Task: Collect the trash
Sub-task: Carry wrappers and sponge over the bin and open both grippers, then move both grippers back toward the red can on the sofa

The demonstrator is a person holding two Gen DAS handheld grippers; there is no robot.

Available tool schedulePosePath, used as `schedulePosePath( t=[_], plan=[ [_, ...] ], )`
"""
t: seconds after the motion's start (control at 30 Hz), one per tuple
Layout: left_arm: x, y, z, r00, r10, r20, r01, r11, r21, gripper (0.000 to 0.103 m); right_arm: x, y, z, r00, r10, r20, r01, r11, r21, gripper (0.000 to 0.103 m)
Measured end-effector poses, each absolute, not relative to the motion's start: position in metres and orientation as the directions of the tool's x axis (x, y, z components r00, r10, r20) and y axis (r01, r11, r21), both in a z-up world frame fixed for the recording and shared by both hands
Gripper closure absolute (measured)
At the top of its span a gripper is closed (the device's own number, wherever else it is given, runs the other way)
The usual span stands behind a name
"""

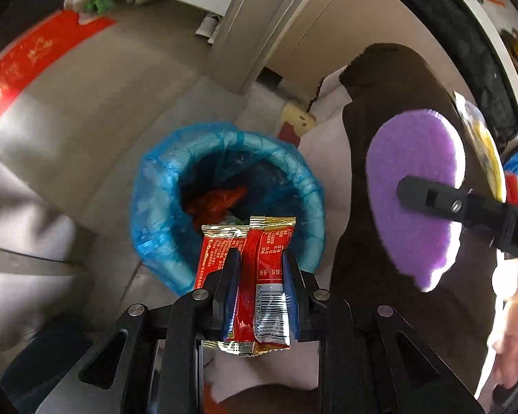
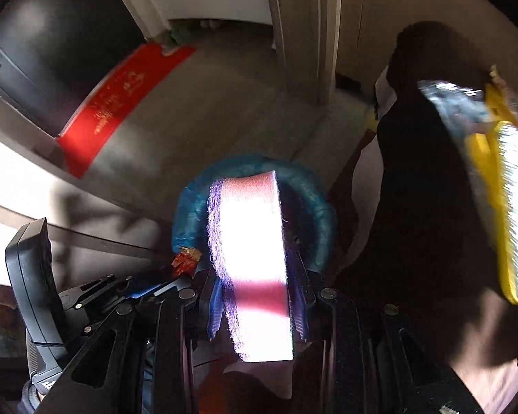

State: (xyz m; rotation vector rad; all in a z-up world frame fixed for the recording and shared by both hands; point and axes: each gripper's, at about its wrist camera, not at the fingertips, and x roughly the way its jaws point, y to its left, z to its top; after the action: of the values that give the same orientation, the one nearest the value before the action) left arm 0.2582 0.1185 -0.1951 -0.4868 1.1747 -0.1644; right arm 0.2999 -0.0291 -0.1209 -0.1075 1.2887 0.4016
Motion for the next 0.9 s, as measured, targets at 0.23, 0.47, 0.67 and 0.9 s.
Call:
schedulePosePath(
  t=[0.23, 0.47, 0.67, 0.9],
  plan=[
    [0.283, 0.131, -0.208, 0.431, -0.398, -0.81, -0.136, 0.859, -0.494, 0.072, 0.324, -0.016, -0.146, 0.171, 0.235, -0.957, -0.341, 0.925, 0.166, 0.067],
    [0.291, 0.135, -0.21, 0.411, -0.441, -0.798, -0.148, 0.831, -0.536, 0.064, 0.326, -0.018, -0.144, 0.181, 0.261, -0.948, -0.345, 0.92, 0.187, 0.061],
    [0.282, 0.128, -0.185, 0.45, -0.344, -0.824, -0.139, 0.885, -0.445, 0.054, 0.31, -0.027, -0.113, 0.258, 0.268, -0.928, -0.384, 0.91, 0.156, 0.061],
    [0.265, 0.101, -0.138, 0.484, -0.245, -0.84, -0.089, 0.941, -0.326, 0.054, 0.265, -0.066, -0.039, 0.374, 0.369, -0.851, -0.454, 0.873, 0.179, 0.065]
  ],
)
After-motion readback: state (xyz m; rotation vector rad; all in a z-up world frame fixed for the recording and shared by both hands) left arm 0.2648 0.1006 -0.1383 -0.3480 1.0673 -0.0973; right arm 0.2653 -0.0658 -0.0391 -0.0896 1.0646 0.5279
